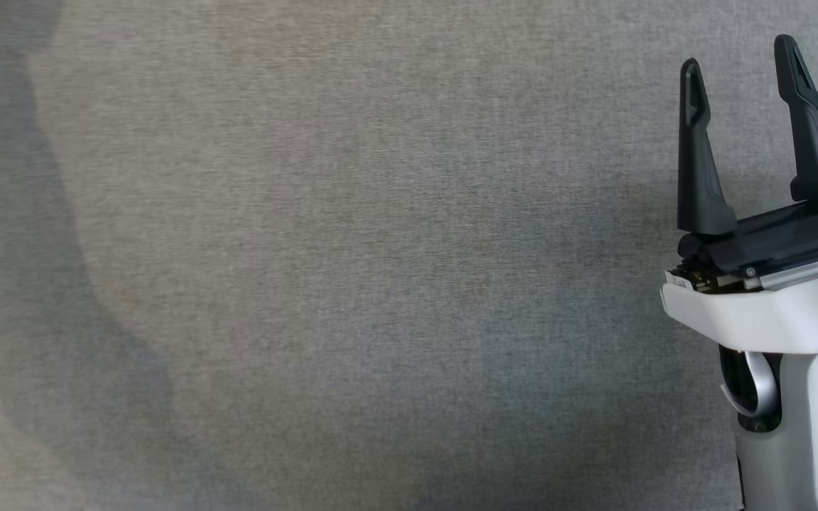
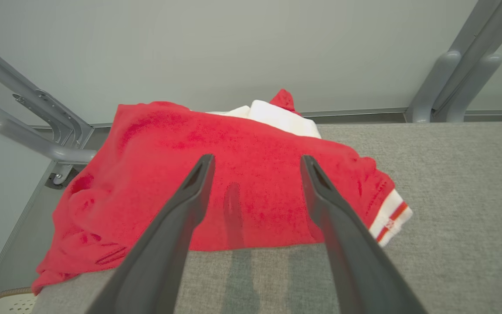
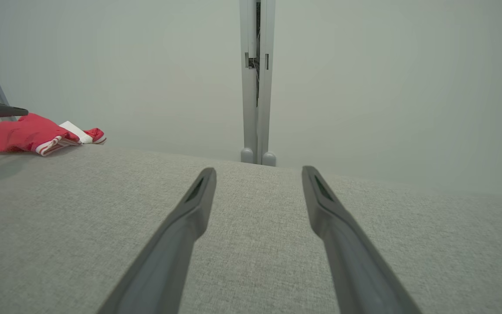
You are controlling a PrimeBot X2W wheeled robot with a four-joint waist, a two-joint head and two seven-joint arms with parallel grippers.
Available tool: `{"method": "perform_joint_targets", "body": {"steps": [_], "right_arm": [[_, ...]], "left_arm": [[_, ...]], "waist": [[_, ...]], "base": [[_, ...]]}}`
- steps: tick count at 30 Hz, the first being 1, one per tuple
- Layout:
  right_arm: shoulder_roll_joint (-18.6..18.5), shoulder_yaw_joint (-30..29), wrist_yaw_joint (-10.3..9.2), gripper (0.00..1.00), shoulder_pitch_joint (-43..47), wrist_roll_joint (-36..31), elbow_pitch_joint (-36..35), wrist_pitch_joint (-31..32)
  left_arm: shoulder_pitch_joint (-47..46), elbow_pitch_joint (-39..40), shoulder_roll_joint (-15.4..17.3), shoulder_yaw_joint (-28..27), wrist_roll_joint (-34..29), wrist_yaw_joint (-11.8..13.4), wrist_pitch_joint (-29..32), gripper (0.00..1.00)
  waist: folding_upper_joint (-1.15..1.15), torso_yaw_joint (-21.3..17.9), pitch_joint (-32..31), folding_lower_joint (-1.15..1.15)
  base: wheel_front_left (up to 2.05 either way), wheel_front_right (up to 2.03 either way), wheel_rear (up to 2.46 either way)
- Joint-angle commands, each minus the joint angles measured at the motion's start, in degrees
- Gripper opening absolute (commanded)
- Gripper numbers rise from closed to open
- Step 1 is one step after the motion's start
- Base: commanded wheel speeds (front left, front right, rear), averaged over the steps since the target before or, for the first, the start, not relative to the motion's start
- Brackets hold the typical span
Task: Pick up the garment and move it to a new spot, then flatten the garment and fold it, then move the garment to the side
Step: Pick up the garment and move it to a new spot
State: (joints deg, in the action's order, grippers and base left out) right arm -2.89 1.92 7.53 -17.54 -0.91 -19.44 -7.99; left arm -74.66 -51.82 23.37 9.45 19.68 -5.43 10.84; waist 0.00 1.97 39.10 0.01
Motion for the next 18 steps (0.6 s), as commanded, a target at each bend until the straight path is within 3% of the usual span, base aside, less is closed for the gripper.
{"method": "perform_joint_targets", "body": {"steps": [1, 7, 9, 10, 18], "right_arm": [[-0.02, 0.05, -0.09, 1.00, 0.66, -0.22, -0.75, 0.12], [-0.01, -0.25, -0.09, 1.00, 1.35, 0.30, -1.49, -0.20], [-0.02, -0.69, -0.09, 1.00, 1.39, 0.37, -1.42, -0.42], [-0.02, -0.93, -0.09, 1.00, 1.35, 0.40, -1.11, -0.64], [-0.03, -0.93, -0.09, 1.00, 0.87, 1.42, 1.91, -2.25]], "left_arm": [[-0.87, -0.89, 0.34, 0.40, -0.48, 0.22, 0.23, 1.00], [-1.65, -5.09, 0.95, 0.72, -0.19, 0.80, 1.72, 1.00], [-1.53, -6.47, 0.78, 0.73, 0.30, 0.77, 2.71, 0.28], [-1.48, -6.95, 0.71, 0.84, 0.26, 0.73, 2.96, 0.00], [-1.30, -8.31, 1.70, 1.36, 0.37, 0.46, 1.01, 0.00]], "waist": [[0.00, -4.01, 4.09, -0.01], [0.00, -5.06, 4.61, -0.01], [0.00, -5.19, 4.41, -0.01], [0.00, -5.21, 4.09, -0.01], [0.00, -5.20, -1.20, -0.01]], "base": [[0.00, 0.00, 0.00], [0.00, 0.00, 0.00], [0.00, 0.00, 0.00], [0.00, 0.00, 0.00], [0.00, 0.00, 0.00]]}}
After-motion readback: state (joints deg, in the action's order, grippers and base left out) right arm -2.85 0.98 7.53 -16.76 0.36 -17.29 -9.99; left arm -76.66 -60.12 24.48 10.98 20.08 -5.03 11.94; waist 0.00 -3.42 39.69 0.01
